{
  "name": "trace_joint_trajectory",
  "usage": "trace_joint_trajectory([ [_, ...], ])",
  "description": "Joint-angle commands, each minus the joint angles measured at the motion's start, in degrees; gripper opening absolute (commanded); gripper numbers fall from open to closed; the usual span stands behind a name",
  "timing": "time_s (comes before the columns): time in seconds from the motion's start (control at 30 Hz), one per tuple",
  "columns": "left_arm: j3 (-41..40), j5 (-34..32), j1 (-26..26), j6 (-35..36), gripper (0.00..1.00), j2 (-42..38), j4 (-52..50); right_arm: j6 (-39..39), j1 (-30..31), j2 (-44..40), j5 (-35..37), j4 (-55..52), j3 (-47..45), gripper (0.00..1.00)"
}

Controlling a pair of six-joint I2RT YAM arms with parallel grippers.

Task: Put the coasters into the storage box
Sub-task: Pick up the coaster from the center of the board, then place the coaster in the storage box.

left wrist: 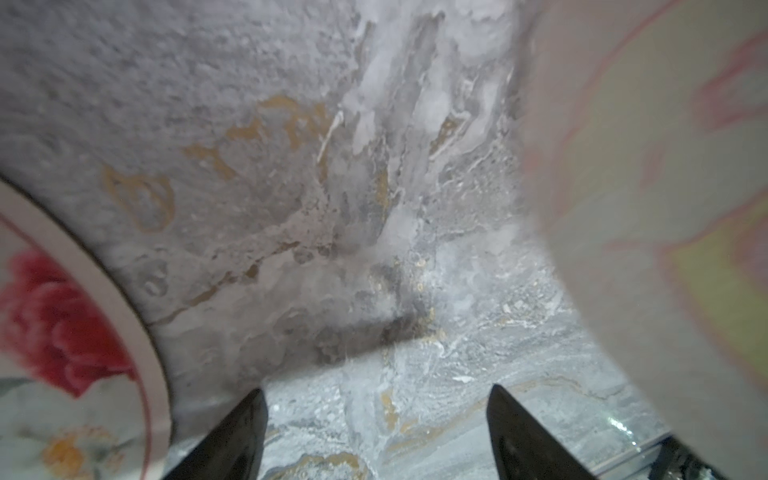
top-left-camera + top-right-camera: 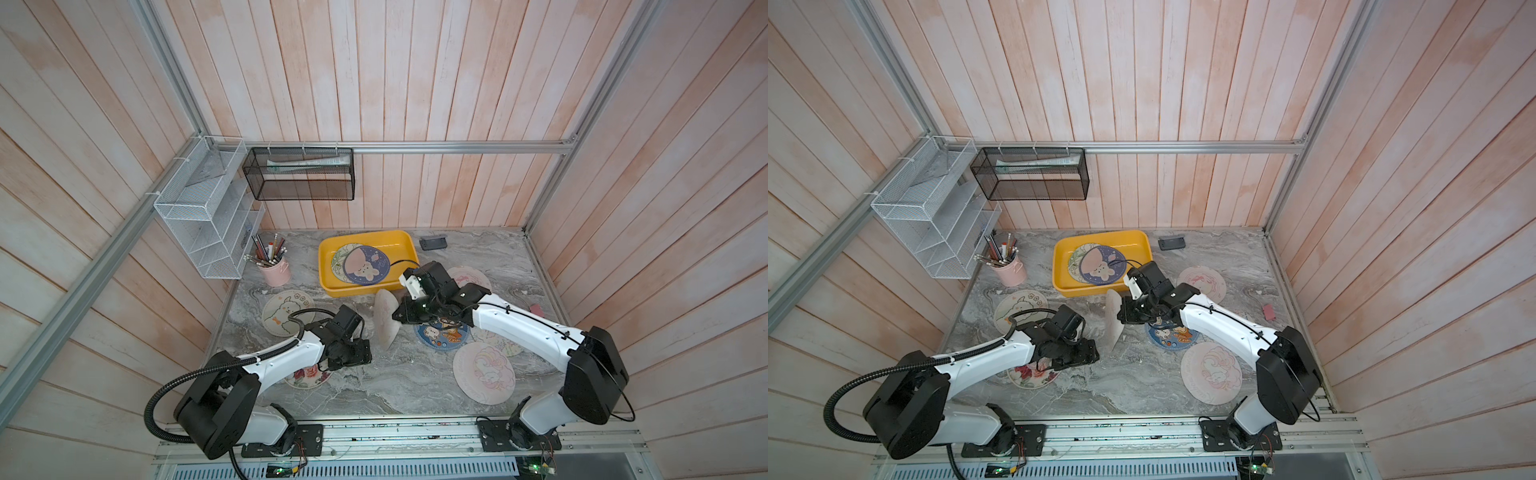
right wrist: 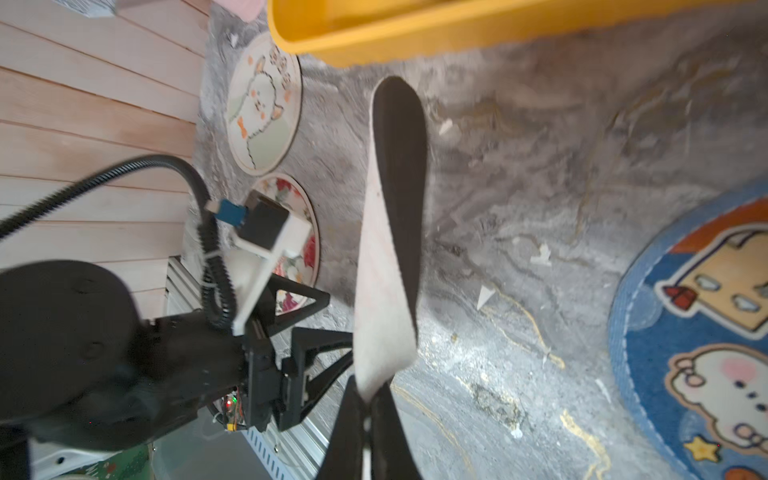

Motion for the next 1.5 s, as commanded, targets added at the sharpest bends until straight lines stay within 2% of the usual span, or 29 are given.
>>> trace_joint_trajectory([
  [0.0, 0.83, -0.28, 1.11, 0.96, 0.86, -1.13, 1.48, -3.94, -2.17, 3.82, 1.20, -2.54, 6.98, 0.00],
  [0.37, 1.36, -0.01, 1.62, 0.87, 0.88, -0.34, 2.65, -10.41, -6.17, 24.05, -1.85, -4.23, 37.42, 0.00],
  [0.6, 0.48, -0.98, 1.69, 0.82, 0.89, -1.21, 2.13, -8.98, -6.52, 40.23, -6.49, -1.83, 56.36, 0.00],
  [0.77, 0.40, -1.51, 1.73, 0.86, 0.89, -1.72, 1.11, -7.01, -8.04, 52.91, -9.27, -5.06, 71.16, 0.00],
  [0.93, 0.33, -1.77, 1.77, 0.74, 0.89, -1.90, 0.84, -5.67, -10.89, 58.16, -11.03, -5.30, 71.24, 0.00],
  [1.17, 0.89, -1.86, 1.86, 0.96, 0.89, -1.22, 0.92, -8.01, -14.42, 58.07, -8.77, -9.31, 65.58, 0.00],
  [1.2, 1.00, -1.94, 1.73, 1.05, 0.89, -0.96, 0.93, -8.45, -14.63, 57.62, -7.89, -10.03, 64.93, 0.02],
  [1.23, 1.14, -1.95, 1.78, 1.00, 0.89, -0.89, 0.92, -9.03, -14.88, 57.21, -7.30, -10.50, 64.54, 0.09],
  [1.3, 1.38, -1.95, 1.85, 1.02, 0.89, -0.61, 1.01, -9.80, -15.29, 55.94, -5.71, -11.42, 63.48, 0.33],
  [1.33, 1.50, -1.95, 1.76, 1.04, 0.89, -0.52, 1.10, -10.08, -15.38, 55.37, -5.00, -11.62, 62.95, 0.41],
  [1.4, 1.95, -2.04, 1.78, 1.13, 0.90, -0.10, 1.09, -10.75, -15.45, 53.88, -3.66, -12.10, 61.90, 0.53],
  [1.47, 2.39, -2.04, 1.73, 1.22, 0.91, 0.26, 1.25, -11.29, -15.49, 52.76, -3.13, -12.44, 61.04, 0.58],
])
